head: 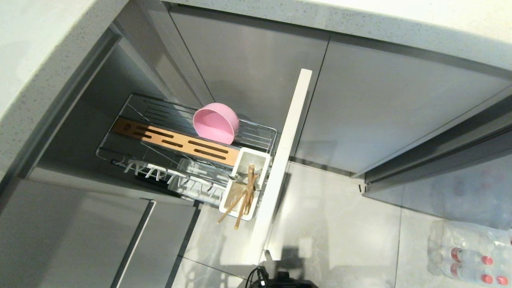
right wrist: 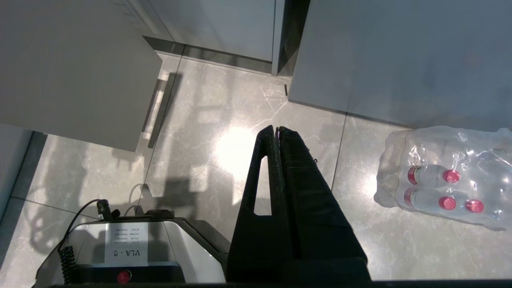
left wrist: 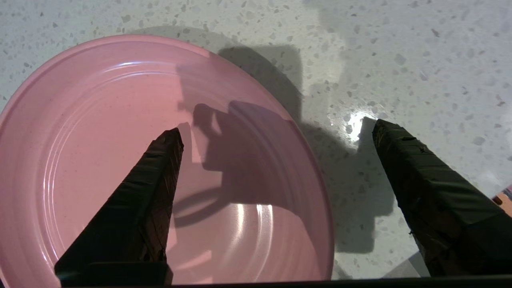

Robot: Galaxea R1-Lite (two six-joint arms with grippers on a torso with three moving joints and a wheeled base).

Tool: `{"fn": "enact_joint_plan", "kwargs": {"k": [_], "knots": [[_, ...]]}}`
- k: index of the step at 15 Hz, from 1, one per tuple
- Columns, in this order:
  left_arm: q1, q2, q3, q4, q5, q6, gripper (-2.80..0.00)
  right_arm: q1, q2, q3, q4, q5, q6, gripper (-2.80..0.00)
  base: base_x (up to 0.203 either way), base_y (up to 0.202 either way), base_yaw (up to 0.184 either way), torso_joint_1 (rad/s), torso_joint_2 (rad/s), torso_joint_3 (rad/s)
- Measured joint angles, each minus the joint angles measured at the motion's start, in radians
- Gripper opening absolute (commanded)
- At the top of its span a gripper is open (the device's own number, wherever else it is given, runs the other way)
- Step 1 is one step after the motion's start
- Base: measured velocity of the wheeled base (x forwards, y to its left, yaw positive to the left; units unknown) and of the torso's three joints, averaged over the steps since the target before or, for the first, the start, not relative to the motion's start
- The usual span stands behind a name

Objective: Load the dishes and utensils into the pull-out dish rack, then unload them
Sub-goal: Pick up the plate and place it in the cupboard

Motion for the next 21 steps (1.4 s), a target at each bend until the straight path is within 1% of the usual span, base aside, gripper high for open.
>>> {"fn": "enact_joint_plan", "kwargs": {"k": [5,13,14,21], "knots": [[0.022,0.013,0.018,-0.022,-0.002,-0.021,0.0,0.0,0.0,0.0,0.0,0.0,0.0,-2.8,0.0,0.0,0.0,0.0,0.0,0.0],[0.031,0.016,0.042,-0.034,-0.011,-0.045,0.0,0.0,0.0,0.0,0.0,0.0,0.0,-2.8,0.0,0.0,0.0,0.0,0.0,0.0],[0.031,0.015,0.045,-0.035,-0.011,-0.045,-2.8,0.0,0.0,0.0,0.0,0.0,0.0,-2.8,0.0,0.0,0.0,0.0,0.0,0.0],[0.031,0.009,0.055,-0.029,-0.015,-0.059,-2.8,0.0,0.0,0.0,0.0,0.0,0.0,-2.8,0.0,0.0,0.0,0.0,0.0,0.0]]}}
